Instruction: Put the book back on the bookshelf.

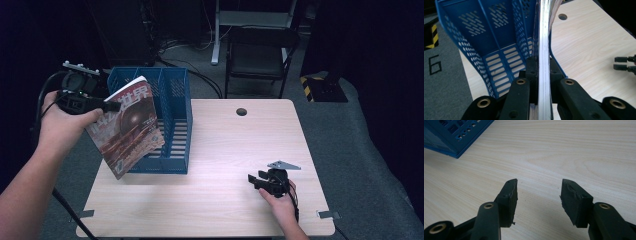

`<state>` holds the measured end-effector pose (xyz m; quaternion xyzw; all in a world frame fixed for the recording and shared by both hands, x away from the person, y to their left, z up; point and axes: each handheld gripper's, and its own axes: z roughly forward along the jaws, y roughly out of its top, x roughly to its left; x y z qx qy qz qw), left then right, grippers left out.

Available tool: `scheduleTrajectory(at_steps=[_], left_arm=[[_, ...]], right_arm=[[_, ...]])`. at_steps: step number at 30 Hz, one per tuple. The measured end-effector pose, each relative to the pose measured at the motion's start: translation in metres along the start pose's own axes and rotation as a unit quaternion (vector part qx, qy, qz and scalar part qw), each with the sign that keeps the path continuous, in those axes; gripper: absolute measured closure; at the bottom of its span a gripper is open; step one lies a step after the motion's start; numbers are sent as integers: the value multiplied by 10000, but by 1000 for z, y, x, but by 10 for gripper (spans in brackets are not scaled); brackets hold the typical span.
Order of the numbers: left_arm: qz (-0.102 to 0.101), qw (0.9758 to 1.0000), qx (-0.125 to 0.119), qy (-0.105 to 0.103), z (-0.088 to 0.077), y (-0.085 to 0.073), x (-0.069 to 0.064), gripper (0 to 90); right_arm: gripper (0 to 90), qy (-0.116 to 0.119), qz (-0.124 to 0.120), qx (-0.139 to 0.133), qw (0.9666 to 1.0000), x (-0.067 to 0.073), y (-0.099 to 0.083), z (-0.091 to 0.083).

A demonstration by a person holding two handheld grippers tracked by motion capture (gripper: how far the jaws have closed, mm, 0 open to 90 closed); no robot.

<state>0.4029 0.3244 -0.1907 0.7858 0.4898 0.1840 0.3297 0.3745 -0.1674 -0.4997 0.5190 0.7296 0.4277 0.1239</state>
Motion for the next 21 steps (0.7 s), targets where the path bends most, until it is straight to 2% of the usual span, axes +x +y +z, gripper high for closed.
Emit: scheduleTrajectory(at_steps=[2,10,15,16,21], left_arm=[[-178,9998,-8,93,1,0,3,836],[-545,9982,-75,258,6,7,8,836],[-692,9973,-20,253,9,13,13,836],[-721,9969,-87,296,10,14,13,836],[-764,9962,-74,404,15,20,15,836]], right_arm=[[472,-1,2,17,10000,0,0,0],[472,4,0,32,10000,0,0,0],[471,9,10,34,10000,0,0,0],[471,12,12,33,10000,0,0,0],[471,14,9,36,10000,0,0,0]])
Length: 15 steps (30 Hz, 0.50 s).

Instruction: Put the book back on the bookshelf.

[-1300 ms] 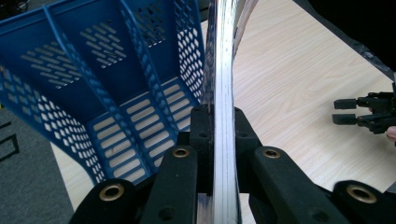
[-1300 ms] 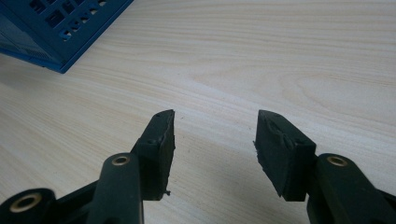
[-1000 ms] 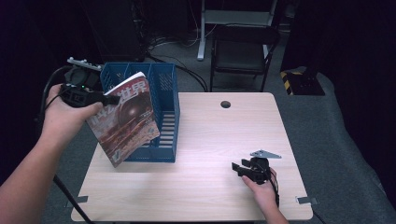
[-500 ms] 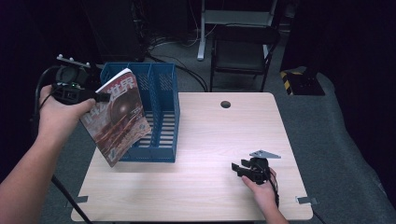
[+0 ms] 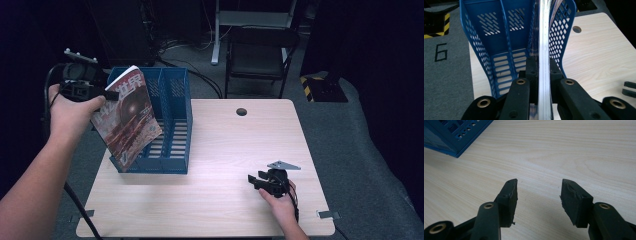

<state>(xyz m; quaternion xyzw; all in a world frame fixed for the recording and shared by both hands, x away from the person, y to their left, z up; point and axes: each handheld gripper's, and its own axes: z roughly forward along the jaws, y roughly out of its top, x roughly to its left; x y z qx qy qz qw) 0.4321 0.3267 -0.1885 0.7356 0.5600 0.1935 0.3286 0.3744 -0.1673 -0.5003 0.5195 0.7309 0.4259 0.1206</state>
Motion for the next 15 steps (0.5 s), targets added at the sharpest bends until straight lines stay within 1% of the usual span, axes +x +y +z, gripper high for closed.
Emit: scheduleTrajectory(at_steps=[4,6,12,13,15], left_arm=[[-84,9999,-15,90,5,5,1,836],[-102,9998,-70,135,7,8,1,836],[-220,9995,-86,212,14,14,1,836],[-248,9995,-73,194,15,15,2,836],[-283,9992,-113,244,18,16,3,836]], right_arm=[[471,-2,-15,1,10000,0,0,0],[471,1,-18,-1,10000,0,0,1],[471,17,1,3,10000,0,0,1],[471,20,-9,-2,10000,0,0,0],[471,24,-10,-3,10000,0,0,0]])
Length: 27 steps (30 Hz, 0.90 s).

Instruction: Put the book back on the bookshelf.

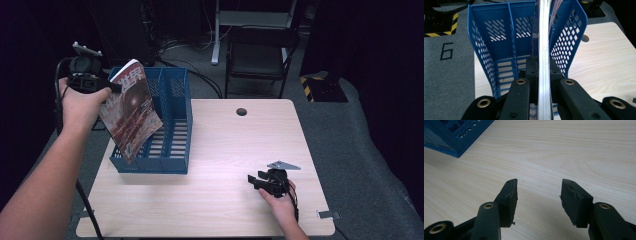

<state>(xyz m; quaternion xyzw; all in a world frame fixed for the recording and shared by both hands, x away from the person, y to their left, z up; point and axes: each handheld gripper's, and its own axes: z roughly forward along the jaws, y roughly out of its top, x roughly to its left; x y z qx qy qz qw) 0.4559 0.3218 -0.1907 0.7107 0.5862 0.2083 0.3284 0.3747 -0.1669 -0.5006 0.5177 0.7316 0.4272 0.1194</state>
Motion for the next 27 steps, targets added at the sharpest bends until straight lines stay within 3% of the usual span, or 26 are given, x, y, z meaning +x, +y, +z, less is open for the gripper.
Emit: scheduleTrajectory(at_steps=[21,27], left_arm=[[-294,9988,-361,169,26,6,2,836],[-350,9988,-333,120,32,7,0,836]], right_arm=[[471,43,-23,23,10000,1,0,1],[471,53,-20,3,10000,1,0,1]])
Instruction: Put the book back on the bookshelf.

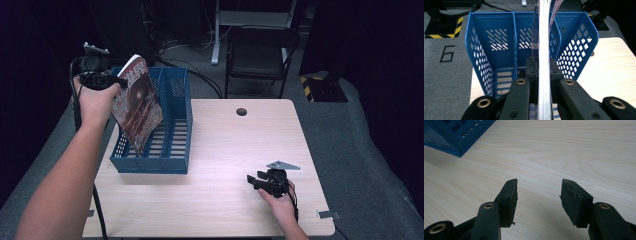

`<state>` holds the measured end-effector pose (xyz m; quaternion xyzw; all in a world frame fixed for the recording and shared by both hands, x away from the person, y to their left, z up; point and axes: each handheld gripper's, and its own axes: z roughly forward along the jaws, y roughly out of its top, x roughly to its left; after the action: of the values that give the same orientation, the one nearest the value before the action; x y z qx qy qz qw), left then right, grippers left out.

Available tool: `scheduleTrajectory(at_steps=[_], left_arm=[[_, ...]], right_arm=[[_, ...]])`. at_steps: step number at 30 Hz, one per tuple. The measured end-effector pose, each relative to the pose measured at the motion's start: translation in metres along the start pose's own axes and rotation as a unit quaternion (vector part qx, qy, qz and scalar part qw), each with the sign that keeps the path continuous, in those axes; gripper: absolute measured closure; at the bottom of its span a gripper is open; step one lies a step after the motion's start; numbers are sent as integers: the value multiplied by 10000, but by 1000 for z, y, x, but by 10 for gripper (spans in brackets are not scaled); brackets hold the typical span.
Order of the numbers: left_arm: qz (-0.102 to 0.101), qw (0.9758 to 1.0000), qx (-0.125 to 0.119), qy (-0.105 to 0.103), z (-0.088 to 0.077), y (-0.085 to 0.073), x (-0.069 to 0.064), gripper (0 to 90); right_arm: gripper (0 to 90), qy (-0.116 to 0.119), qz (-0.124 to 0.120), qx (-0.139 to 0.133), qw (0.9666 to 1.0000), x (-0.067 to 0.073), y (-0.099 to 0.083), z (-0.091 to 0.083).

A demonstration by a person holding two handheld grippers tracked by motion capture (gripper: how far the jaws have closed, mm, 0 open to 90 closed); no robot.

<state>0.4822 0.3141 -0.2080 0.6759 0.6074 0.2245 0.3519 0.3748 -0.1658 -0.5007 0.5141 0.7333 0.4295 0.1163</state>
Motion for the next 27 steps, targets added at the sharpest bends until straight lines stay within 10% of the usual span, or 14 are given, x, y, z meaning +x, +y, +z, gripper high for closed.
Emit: scheduleTrajectory(at_steps=[27], left_arm=[[-101,9999,18,66,28,-8,5,835]], right_arm=[[472,21,-45,9,10000,1,0,1]])
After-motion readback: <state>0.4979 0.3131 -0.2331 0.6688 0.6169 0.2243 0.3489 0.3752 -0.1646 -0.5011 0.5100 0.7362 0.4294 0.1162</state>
